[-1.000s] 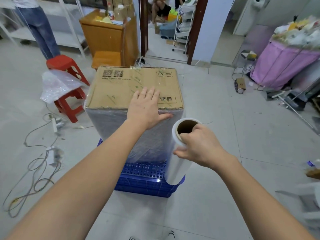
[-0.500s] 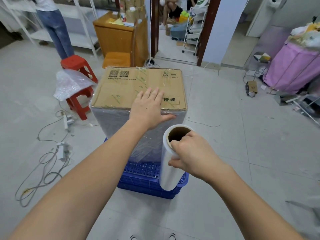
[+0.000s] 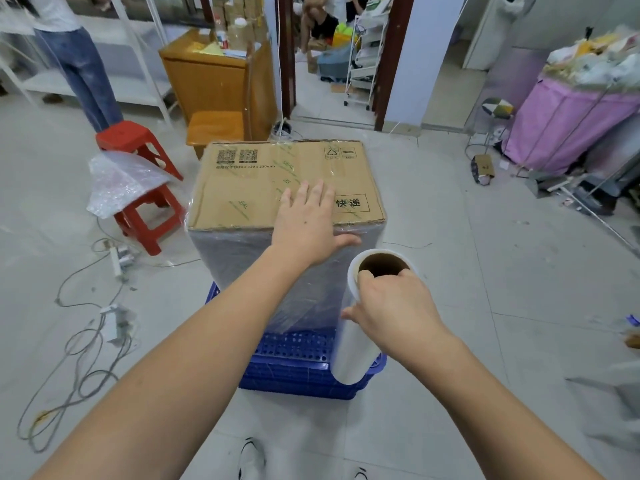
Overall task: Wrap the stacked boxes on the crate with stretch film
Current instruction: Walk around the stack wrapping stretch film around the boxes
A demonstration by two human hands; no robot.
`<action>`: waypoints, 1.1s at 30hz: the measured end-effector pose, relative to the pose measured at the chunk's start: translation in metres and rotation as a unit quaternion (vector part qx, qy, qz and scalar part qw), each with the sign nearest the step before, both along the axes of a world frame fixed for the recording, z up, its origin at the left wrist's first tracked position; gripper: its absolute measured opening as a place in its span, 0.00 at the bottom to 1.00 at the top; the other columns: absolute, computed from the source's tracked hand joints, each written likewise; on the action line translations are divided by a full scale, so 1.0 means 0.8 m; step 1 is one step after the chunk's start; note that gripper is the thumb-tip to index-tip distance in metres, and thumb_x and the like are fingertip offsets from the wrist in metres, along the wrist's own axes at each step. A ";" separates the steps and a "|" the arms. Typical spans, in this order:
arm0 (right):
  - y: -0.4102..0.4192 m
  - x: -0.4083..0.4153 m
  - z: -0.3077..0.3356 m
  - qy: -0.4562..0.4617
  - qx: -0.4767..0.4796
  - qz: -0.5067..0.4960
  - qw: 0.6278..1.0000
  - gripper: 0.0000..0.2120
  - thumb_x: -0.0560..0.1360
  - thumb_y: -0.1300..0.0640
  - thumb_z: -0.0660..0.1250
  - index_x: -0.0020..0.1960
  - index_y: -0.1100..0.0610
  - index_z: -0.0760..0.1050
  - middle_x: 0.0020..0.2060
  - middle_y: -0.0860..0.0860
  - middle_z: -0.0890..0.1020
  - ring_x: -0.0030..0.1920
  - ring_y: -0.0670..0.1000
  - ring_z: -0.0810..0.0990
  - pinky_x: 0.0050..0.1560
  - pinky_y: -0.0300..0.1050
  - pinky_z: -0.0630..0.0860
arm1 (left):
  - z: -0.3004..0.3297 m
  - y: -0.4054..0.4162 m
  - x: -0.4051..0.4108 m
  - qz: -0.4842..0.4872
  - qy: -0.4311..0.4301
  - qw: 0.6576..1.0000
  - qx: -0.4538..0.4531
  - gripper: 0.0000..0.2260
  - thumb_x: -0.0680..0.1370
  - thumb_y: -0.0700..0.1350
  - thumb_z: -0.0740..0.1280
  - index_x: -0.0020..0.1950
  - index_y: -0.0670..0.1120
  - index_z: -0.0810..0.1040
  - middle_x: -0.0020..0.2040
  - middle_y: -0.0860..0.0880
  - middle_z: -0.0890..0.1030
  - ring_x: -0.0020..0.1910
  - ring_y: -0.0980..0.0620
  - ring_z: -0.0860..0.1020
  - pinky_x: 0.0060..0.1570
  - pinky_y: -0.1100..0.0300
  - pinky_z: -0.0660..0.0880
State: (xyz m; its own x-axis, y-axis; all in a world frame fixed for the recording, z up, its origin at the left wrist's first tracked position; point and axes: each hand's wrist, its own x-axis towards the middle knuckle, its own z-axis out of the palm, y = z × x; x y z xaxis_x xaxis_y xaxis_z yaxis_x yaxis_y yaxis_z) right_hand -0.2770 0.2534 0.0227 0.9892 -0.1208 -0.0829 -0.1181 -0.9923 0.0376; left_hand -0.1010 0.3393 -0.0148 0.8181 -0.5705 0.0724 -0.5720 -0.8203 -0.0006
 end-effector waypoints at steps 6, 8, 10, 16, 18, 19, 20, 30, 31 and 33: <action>0.029 0.006 -0.002 -0.006 0.019 -0.092 0.996 0.09 0.78 0.52 0.60 0.44 0.52 0.61 0.31 0.46 0.68 0.31 0.50 0.65 0.31 0.44 0.57 | 0.015 0.036 0.042 -0.152 0.031 0.988 0.020 0.43 0.78 0.71 0.62 0.85 0.52 0.51 0.85 0.46 0.51 0.84 0.44 0.51 0.81 0.45 0.51; 0.036 0.015 -0.006 -0.019 -0.007 -0.119 0.993 0.19 0.77 0.40 0.61 0.39 0.52 0.59 0.30 0.46 0.68 0.30 0.49 0.64 0.32 0.44 0.63 | 0.025 0.062 0.066 -0.225 0.041 0.973 0.027 0.43 0.77 0.71 0.63 0.85 0.53 0.51 0.85 0.49 0.51 0.84 0.47 0.52 0.81 0.49 0.52; 0.037 0.024 -0.007 -0.036 -0.013 -0.156 0.987 0.27 0.72 0.27 0.59 0.36 0.51 0.61 0.29 0.45 0.70 0.30 0.47 0.66 0.31 0.44 0.61 | 0.035 0.091 0.093 -0.274 0.050 0.959 0.045 0.45 0.76 0.73 0.63 0.85 0.55 0.50 0.85 0.50 0.50 0.84 0.49 0.51 0.81 0.49 0.51; 0.026 0.047 -0.033 -0.104 -0.050 -0.172 0.978 0.30 0.74 0.29 0.59 0.30 0.53 0.57 0.26 0.47 0.66 0.35 0.53 0.70 0.31 0.44 0.57 | 0.022 0.138 0.133 -0.306 0.059 0.948 0.069 0.43 0.75 0.79 0.52 0.84 0.63 0.42 0.85 0.55 0.42 0.84 0.51 0.42 0.81 0.41 0.43; 0.021 0.047 -0.035 -0.130 -0.034 -0.138 0.981 0.31 0.71 0.33 0.67 0.27 0.53 0.55 0.23 0.46 0.61 0.31 0.54 0.68 0.30 0.42 0.54 | 0.015 0.136 0.132 -0.300 0.064 0.951 0.042 0.41 0.76 0.78 0.52 0.84 0.64 0.44 0.85 0.55 0.44 0.84 0.51 0.42 0.81 0.41 0.42; 0.021 0.045 -0.033 -0.138 -0.025 -0.122 0.983 0.32 0.69 0.35 0.69 0.26 0.53 0.54 0.22 0.46 0.60 0.29 0.55 0.66 0.29 0.41 0.52 | 0.013 0.134 0.132 -0.298 0.067 0.952 0.036 0.40 0.76 0.78 0.52 0.83 0.65 0.44 0.85 0.56 0.44 0.84 0.51 0.43 0.81 0.41 0.42; 0.022 0.043 -0.031 -0.137 -0.018 -0.108 0.984 0.32 0.68 0.36 0.70 0.26 0.53 0.53 0.22 0.46 0.58 0.28 0.54 0.65 0.28 0.40 0.51 | 0.012 0.133 0.132 -0.295 0.069 0.953 0.032 0.40 0.76 0.78 0.53 0.83 0.65 0.44 0.85 0.56 0.44 0.84 0.51 0.43 0.81 0.42 0.42; 0.075 0.037 -0.028 -0.115 -0.024 0.057 0.991 0.32 0.67 0.35 0.71 0.29 0.48 0.50 0.22 0.42 0.54 0.30 0.51 0.64 0.33 0.42 0.59 | 0.014 0.131 0.129 -0.282 0.079 0.955 0.040 0.41 0.75 0.79 0.51 0.83 0.64 0.43 0.85 0.56 0.42 0.83 0.52 0.41 0.81 0.42 0.40; 0.079 0.037 -0.030 -0.114 -0.020 0.068 0.991 0.31 0.69 0.34 0.69 0.29 0.48 0.52 0.22 0.42 0.56 0.32 0.51 0.65 0.34 0.43 0.60 | 0.014 0.131 0.128 -0.281 0.080 0.956 0.037 0.41 0.76 0.78 0.52 0.83 0.64 0.43 0.85 0.57 0.42 0.83 0.52 0.41 0.81 0.42 0.40; 0.088 0.038 -0.032 -0.106 0.007 0.087 0.991 0.26 0.71 0.32 0.65 0.29 0.48 0.58 0.23 0.42 0.63 0.34 0.51 0.66 0.37 0.44 0.63 | 0.014 0.133 0.127 -0.278 0.082 0.956 0.032 0.41 0.76 0.78 0.53 0.84 0.64 0.44 0.85 0.57 0.42 0.83 0.53 0.41 0.81 0.43 0.40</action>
